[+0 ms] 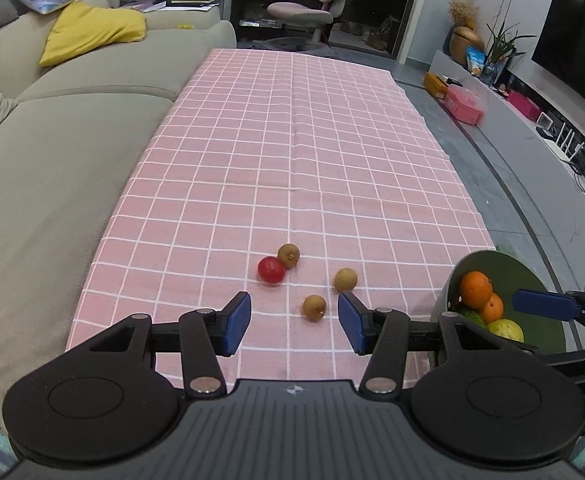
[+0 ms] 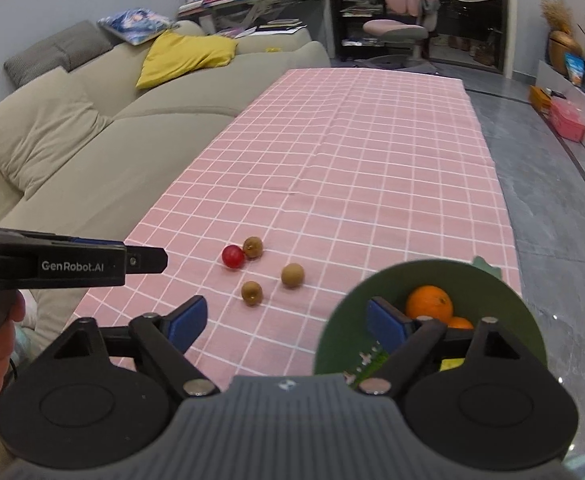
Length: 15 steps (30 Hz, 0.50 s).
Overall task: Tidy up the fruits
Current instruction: 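Move both tools back toward the red tomato and small brown fruits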
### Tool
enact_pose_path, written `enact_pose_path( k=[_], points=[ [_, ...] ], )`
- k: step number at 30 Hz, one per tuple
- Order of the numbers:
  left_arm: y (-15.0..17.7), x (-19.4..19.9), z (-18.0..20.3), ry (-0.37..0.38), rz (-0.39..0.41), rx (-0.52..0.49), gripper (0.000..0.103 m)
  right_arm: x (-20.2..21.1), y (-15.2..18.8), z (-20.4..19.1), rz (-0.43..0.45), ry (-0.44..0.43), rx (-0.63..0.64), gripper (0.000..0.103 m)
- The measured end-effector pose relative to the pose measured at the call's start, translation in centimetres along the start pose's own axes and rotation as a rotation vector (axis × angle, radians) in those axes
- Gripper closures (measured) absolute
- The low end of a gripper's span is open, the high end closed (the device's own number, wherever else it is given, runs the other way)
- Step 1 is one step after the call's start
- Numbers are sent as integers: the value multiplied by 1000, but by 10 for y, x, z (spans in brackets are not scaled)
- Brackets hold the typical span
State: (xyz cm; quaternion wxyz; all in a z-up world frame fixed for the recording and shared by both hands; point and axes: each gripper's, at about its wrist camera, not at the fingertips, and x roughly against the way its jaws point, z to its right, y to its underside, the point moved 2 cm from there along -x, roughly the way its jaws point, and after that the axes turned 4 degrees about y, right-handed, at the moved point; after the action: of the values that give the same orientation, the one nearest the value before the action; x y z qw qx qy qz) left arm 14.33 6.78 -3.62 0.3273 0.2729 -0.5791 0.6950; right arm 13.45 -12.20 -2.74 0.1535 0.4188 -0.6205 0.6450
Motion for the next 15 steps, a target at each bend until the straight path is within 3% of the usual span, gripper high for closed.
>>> enact_pose_path(
  k=[3, 7, 9, 10, 15],
  points=[
    [-1, -6, -5, -2, 3, 1, 46, -11, -5, -5, -13, -3, 28, 31],
    [0, -17, -16, 9, -3, 31, 51, -28, -14, -10, -26, -8, 59, 33],
    [-1, -23, -20, 12, -3, 41, 51, -37, -18, -11, -37, -16, 69, 49],
    [-1, -26, -22, 11, -1, 42, 51, -42, -20, -11, -48, -21, 71, 51],
    [-2, -47, -26, -25, -4, 11, 51, -74, -29, -11, -92, -27, 80, 55]
  ],
)
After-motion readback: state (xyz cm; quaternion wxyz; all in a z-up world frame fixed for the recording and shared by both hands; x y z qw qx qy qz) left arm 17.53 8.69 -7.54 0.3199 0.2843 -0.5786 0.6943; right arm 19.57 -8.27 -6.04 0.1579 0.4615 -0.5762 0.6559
